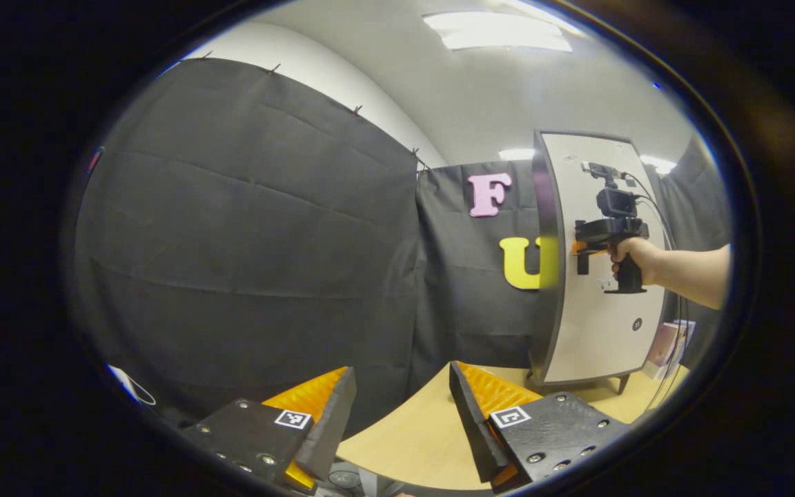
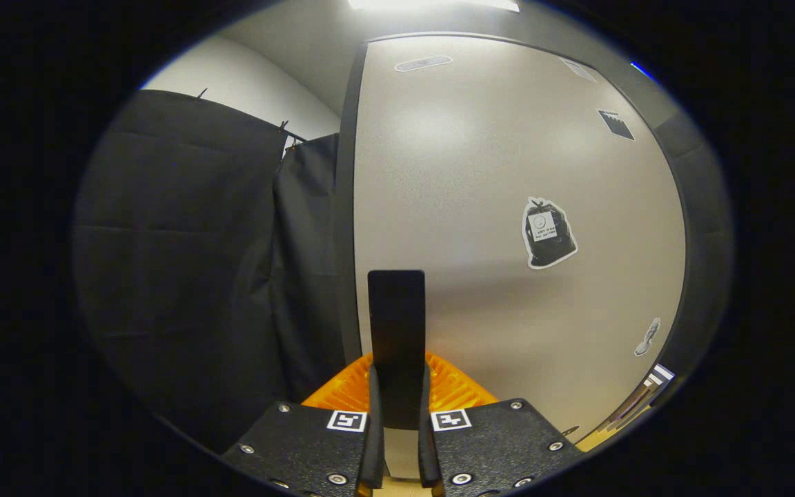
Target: Open the cabinet door with the right hand, grasp the bottle in the cabinet with the left hand and place it on the coaster, then close the cabinet door with the right hand.
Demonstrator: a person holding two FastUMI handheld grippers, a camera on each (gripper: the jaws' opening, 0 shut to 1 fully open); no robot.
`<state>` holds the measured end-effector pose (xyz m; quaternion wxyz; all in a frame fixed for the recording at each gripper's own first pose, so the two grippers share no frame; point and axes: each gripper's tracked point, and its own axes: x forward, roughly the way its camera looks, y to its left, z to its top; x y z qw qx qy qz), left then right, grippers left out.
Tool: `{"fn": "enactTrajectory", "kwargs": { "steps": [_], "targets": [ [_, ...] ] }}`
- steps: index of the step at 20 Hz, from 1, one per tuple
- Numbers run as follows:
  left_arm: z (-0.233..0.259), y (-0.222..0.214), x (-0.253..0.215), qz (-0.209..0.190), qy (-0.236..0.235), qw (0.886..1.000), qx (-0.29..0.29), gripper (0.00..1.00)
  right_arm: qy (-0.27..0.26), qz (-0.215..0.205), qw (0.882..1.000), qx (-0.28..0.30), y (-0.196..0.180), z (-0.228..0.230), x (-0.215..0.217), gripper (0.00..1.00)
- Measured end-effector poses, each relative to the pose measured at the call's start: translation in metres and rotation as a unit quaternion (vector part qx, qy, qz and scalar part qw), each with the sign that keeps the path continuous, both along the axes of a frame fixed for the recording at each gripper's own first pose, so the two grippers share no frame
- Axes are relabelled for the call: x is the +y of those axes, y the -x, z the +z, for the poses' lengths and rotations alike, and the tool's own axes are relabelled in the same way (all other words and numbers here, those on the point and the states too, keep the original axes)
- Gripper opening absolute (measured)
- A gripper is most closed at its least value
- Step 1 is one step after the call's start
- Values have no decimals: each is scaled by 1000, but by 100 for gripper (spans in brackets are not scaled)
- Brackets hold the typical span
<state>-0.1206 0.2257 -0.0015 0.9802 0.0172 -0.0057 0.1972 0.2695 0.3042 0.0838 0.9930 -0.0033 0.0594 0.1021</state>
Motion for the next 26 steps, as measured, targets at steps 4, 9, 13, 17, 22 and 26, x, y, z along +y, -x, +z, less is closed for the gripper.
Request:
{"fn": "enactTrajectory", "kwargs": {
  "steps": [4,9,13,17,22,26],
  "targets": [
    [1,-13,-13,-19,0,1000,-4,75,-3,12,1000,6,7,2,0,19],
    [1,-27,-34,-45,3,999,-9,78,2,38,999,10,17,3,-2,19],
    [2,-43,-53,-69,2,998,-8,78,-5,61,998,13,23,4,-3,17],
    [5,-63,-72,-93,-4,996,-10,75,-6,73,997,9,32,6,-5,17],
    [6,-75,-88,-114,-6,993,-18,78,-14,85,996,16,35,4,-10,17],
    [3,-75,-93,-127,2,992,-18,82,-18,96,995,21,42,5,-13,17]
  ]
}}
